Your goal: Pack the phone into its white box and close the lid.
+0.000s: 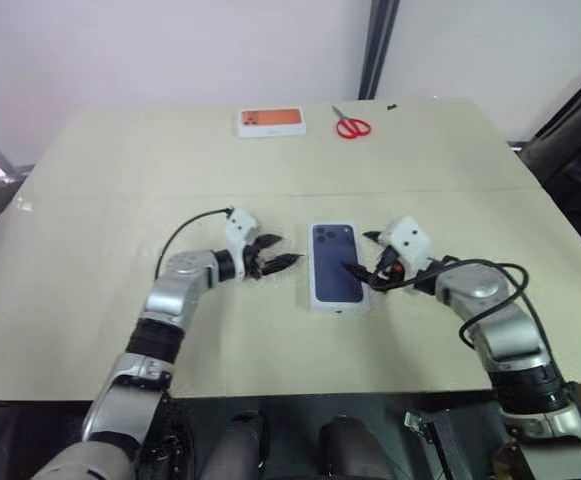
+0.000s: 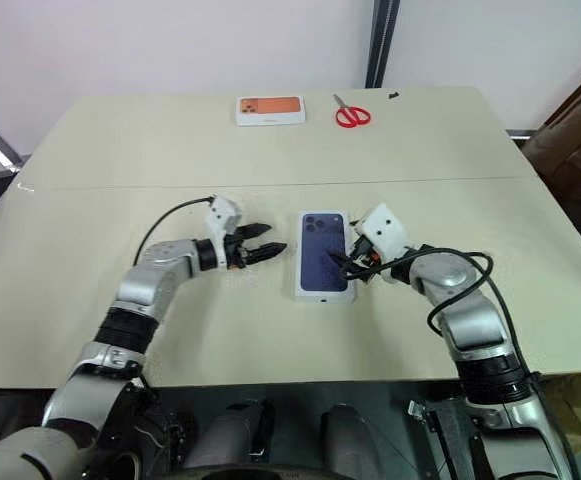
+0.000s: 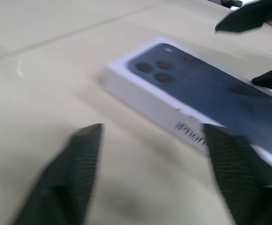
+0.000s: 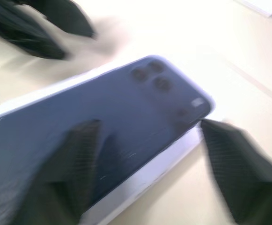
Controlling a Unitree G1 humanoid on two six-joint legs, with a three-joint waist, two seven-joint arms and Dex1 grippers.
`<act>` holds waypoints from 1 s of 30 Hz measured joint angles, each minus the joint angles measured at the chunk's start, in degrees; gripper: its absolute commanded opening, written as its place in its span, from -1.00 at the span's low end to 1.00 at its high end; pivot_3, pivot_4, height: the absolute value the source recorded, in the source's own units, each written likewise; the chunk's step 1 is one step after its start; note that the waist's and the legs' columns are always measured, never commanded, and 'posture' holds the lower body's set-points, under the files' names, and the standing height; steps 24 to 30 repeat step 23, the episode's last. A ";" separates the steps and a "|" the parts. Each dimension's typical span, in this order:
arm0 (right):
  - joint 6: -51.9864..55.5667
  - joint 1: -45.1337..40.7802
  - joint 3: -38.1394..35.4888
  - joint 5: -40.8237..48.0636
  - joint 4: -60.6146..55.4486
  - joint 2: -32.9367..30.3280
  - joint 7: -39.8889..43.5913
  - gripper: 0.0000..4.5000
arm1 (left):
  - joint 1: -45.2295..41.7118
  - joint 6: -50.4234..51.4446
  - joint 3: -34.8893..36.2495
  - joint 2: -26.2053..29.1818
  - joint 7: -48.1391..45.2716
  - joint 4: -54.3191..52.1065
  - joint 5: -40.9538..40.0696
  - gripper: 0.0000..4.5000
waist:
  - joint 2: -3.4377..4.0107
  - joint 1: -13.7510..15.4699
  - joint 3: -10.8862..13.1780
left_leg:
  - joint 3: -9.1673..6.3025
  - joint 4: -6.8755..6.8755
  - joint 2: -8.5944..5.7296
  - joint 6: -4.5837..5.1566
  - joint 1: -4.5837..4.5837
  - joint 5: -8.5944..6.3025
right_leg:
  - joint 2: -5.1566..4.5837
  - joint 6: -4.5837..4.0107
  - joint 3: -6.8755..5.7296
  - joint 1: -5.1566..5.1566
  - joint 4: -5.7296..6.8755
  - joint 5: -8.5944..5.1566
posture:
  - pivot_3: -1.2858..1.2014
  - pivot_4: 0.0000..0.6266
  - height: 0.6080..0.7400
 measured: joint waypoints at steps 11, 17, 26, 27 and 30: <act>-6.07 7.83 -7.22 4.31 -0.24 -6.14 5.22 1.00 | 12.74 -2.33 7.62 11.58 -2.39 -7.81 -2.20 0.98 | 0.06 -0.17 0.07 | 0.01 -0.09 0.02 0.03 0.00 -0.02 | -0.02 -0.01 0.03 -0.03 -0.02 0.00 | 0.03 -0.52 0.91; -8.89 13.44 -10.00 5.95 -0.59 -9.02 7.75 1.00 | 18.96 -2.31 12.15 16.44 -4.17 -12.34 -5.00 0.98 | 0.12 -0.01 0.10 | 0.02 -0.12 0.00 0.11 0.00 -0.08 | -0.09 -0.01 0.02 0.03 -0.13 -0.01 | 0.03 -0.52 0.91; -10.93 15.93 -11.79 6.06 -0.72 -10.74 8.66 1.00 | 22.99 -3.06 12.98 18.94 -6.15 -12.69 -5.52 0.98 | 0.15 0.01 0.14 | 0.02 -0.14 0.00 0.12 0.00 -0.09 | -0.10 -0.02 0.01 0.03 -0.15 -0.01 | 0.03 -0.52 0.91; -10.93 15.93 -11.79 6.06 -0.72 -10.74 8.66 1.00 | 22.99 -3.06 12.98 18.94 -6.15 -12.69 -5.52 0.98 | 0.15 0.01 0.14 | 0.02 -0.14 0.00 0.12 0.00 -0.09 | -0.10 -0.02 0.01 0.03 -0.15 -0.01 | 0.03 -0.52 0.91; -10.93 15.93 -11.79 6.06 -0.72 -10.74 8.66 1.00 | 22.99 -3.06 12.98 18.94 -6.15 -12.69 -5.52 0.98 | 0.15 0.01 0.14 | 0.02 -0.14 0.00 0.12 0.00 -0.09 | -0.10 -0.02 0.01 0.03 -0.15 -0.01 | 0.03 -0.52 0.91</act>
